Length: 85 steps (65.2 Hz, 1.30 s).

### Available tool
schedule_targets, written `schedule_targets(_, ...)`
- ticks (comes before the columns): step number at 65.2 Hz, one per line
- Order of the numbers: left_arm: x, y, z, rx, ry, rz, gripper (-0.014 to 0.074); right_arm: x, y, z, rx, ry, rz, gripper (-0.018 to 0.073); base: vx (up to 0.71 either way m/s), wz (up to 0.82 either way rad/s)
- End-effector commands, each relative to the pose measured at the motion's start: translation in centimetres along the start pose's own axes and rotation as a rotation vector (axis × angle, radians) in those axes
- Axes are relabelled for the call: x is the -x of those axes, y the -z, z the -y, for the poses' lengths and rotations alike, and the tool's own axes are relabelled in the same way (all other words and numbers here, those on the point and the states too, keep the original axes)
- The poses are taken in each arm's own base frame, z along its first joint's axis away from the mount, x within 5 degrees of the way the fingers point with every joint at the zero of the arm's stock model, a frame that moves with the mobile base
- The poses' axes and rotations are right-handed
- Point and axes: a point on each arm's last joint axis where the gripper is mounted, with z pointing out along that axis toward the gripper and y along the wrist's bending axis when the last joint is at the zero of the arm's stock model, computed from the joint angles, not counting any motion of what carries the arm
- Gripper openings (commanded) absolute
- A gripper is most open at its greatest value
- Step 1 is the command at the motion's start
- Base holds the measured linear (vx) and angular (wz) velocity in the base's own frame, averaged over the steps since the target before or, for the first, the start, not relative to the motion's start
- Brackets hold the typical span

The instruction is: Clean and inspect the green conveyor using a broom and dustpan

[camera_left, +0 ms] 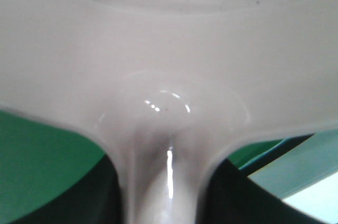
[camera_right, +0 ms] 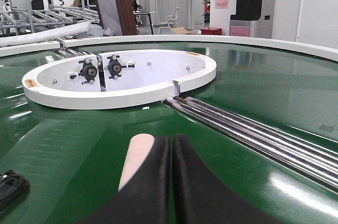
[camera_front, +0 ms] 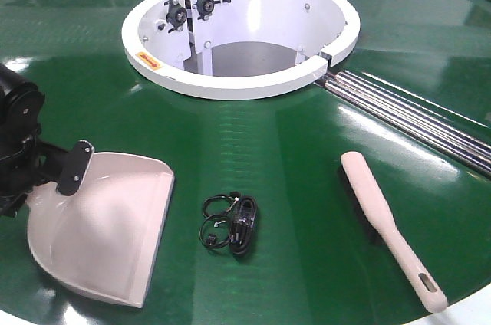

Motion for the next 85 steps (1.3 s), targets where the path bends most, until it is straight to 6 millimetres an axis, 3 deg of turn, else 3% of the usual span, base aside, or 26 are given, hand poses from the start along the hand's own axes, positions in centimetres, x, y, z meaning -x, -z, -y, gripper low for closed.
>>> schedule_targets(1,0.0,2.6,-0.7,0.061,0.083,0.075,-0.0008,0.6,0.1,0.1,-0.010,0.015,0.080,-0.0008,0.00,0.00)
schedule_targets(12,0.8,3.8,-2.0,0.009,0.144,0.181,-0.0008,0.6,0.1,0.1,-0.010,0.015,0.080,-0.0008,0.00,0.00)
schedule_targets(38,0.6,3.3,-2.5,0.001,0.162,0.102,-0.0008,0.6,0.1,0.1,-0.010,0.015,0.080,-0.0008,0.00,0.00)
schedule_targets(47,0.6,3.1,-2.4,-0.007,0.155,0.097,-0.0008,0.6,0.1,0.1,-0.010,0.015,0.080,-0.0008,0.00,0.00)
schedule_targets(61,0.7,1.1,-1.1,-0.070,0.096,0.030,-0.0008,0.6,0.1,0.1,-0.010,0.015,0.080,-0.0008,0.00,0.00)
schedule_targets(85,1.3,1.2,-1.2,-0.050,0.098,0.064,-0.0008,0.6,0.1,0.1,-0.010,0.015,0.080,-0.0008,0.00,0.00)
